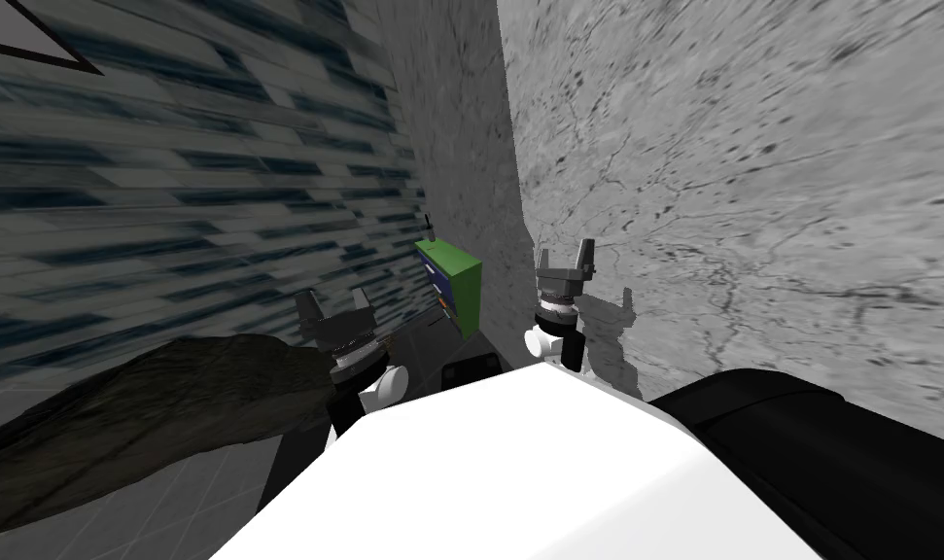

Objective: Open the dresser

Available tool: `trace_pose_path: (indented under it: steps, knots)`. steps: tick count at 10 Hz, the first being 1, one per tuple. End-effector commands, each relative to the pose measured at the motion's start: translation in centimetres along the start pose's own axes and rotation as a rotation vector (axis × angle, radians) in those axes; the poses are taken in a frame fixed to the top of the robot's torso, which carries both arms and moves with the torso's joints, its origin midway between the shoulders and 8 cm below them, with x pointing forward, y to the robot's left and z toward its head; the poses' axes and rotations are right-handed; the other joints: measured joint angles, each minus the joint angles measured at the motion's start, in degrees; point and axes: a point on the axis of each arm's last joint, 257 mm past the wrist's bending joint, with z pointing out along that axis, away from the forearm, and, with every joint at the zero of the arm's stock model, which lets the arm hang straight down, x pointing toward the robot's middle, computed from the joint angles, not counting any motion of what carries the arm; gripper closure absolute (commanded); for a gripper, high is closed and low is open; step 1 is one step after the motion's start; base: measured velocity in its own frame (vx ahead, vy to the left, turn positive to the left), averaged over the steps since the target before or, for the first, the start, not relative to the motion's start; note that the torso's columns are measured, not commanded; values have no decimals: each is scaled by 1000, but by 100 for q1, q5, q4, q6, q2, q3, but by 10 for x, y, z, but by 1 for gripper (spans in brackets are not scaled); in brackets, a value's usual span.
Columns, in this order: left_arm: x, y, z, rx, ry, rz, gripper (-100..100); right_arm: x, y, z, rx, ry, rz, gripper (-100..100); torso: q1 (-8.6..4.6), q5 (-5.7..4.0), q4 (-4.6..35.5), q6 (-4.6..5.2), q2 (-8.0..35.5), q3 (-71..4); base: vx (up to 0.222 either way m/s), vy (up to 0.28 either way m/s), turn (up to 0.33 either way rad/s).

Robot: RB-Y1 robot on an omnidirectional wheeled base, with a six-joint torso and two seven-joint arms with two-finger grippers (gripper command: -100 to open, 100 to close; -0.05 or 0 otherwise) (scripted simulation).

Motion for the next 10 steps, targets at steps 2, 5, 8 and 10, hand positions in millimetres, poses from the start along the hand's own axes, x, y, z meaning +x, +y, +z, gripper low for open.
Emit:
trace_pose_path:
  steps: [2, 5, 8, 10]
  knots:
    - [0, 0, 0, 0, 0, 0, 0, 0, 0, 0, 0, 0, 0, 0, 0, 0, 600, 0, 597, -1200, 0, 0, 0]
    - [0, 0, 0, 0, 0, 0, 0, 0, 0, 0, 0, 0, 0, 0, 0, 0, 1846, 0, 1845, -3692, 0, 0, 0]
    - [0, 0, 0, 0, 0, 0, 0, 0, 0, 0, 0, 0, 0, 0, 0, 0, 3114, 0, 3116, -6227, 0, 0, 0]
    - [8, 3, 1, -14, 51, 5, -100, 0, 0, 0, 0, 0, 0, 0, 0, 0, 3960, 0, 3962, -7919, 10, 7, -23]
